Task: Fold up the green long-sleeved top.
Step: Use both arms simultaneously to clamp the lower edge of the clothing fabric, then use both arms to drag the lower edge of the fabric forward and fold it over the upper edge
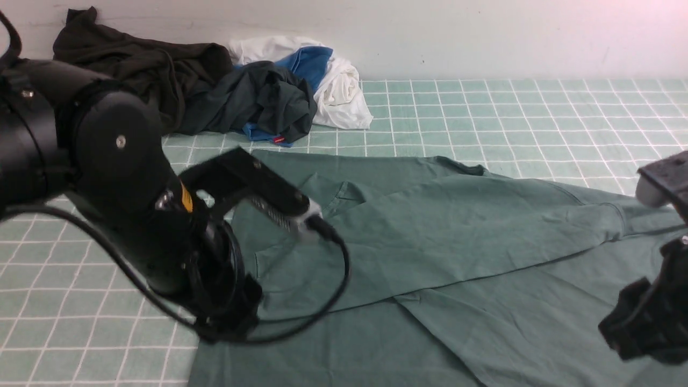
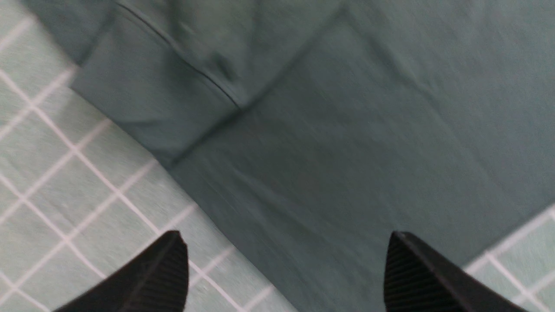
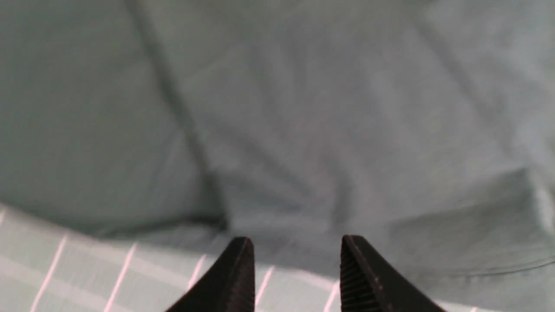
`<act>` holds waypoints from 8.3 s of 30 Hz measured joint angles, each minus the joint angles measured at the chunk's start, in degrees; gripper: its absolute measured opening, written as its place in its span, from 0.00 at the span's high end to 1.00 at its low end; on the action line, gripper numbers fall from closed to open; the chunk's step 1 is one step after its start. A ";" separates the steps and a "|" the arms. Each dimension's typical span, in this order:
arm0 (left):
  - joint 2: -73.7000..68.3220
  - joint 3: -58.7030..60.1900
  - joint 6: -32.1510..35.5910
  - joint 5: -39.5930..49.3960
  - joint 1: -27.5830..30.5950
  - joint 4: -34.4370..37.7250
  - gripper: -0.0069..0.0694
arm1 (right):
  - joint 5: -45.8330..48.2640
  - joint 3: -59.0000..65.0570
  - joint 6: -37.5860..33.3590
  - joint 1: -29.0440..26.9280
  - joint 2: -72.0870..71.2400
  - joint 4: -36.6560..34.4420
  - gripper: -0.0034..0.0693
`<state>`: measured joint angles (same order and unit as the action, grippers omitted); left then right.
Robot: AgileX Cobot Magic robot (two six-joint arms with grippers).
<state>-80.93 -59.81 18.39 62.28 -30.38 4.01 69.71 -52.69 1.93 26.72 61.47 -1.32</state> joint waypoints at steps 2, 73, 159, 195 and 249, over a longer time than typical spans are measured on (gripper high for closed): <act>0.38 3.85 3.05 0.52 -2.20 0.16 0.18 | 0.97 0.00 -0.22 3.88 -2.00 -0.10 0.58; 4.51 17.06 4.43 4.72 -10.43 -9.72 0.90 | 1.95 0.62 -14.63 9.14 -6.17 1.32 0.54; -40.60 -49.17 4.95 7.25 16.88 -13.65 0.82 | -20.51 -34.08 -40.74 -18.98 49.83 5.98 0.95; -50.47 -50.64 18.56 6.28 16.88 -8.35 0.91 | -20.02 -34.45 -40.53 -19.27 49.88 4.18 0.95; -55.61 -57.92 19.50 -2.16 18.66 -5.35 0.41 | -29.25 -34.45 -35.33 -20.22 54.54 6.97 0.95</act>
<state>-136.54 -117.73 37.90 60.12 -11.72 -1.34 40.46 -87.13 -33.40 6.50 116.01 5.64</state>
